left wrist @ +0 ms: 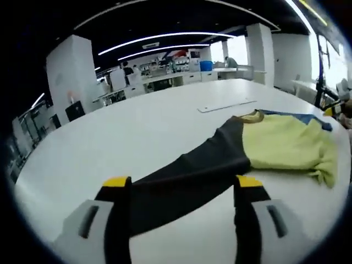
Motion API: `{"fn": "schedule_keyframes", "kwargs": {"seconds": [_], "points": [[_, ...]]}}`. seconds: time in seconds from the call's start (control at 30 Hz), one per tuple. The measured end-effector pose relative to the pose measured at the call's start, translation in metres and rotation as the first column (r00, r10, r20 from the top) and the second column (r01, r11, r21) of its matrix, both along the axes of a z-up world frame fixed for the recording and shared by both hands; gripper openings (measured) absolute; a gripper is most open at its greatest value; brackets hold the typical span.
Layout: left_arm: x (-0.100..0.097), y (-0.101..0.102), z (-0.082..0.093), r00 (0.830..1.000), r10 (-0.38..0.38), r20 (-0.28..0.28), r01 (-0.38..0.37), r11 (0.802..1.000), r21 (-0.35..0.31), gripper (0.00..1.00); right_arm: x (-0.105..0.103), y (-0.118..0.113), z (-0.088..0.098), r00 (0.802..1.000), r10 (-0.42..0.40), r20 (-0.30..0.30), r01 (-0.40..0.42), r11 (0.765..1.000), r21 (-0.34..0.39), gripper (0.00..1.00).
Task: Fold the garment on the visible template until the final outline fits inside the template.
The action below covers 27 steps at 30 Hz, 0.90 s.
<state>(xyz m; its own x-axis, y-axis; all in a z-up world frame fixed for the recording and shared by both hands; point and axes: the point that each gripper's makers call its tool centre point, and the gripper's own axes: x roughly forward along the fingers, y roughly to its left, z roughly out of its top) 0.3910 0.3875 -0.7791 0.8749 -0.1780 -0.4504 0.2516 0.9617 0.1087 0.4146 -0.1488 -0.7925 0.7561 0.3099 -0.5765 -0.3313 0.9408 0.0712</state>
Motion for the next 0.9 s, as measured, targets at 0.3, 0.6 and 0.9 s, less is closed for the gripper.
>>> {"fn": "schedule_keyframes", "kwargs": {"seconds": [0.3,0.6,0.9], "points": [[-0.016,-0.070,0.004,0.995,-0.103,-0.007,0.101,0.988,-0.114,0.92,-0.038,0.029,-0.002,0.992,0.115,-0.045,-0.116,0.993,-0.006,0.81],[-0.037,-0.120,-0.003,0.986,-0.165,-0.037,0.157,0.973,-0.167,0.97,-0.065,0.038,-0.012,0.987,0.140,-0.076,-0.142,0.990,-0.022,0.78],[-0.048,-0.158,-0.010,0.974,-0.219,-0.056,0.204,0.959,-0.194,0.95,-0.084,0.041,-0.022,0.985,0.145,-0.097,-0.150,0.987,-0.048,0.72]]}}
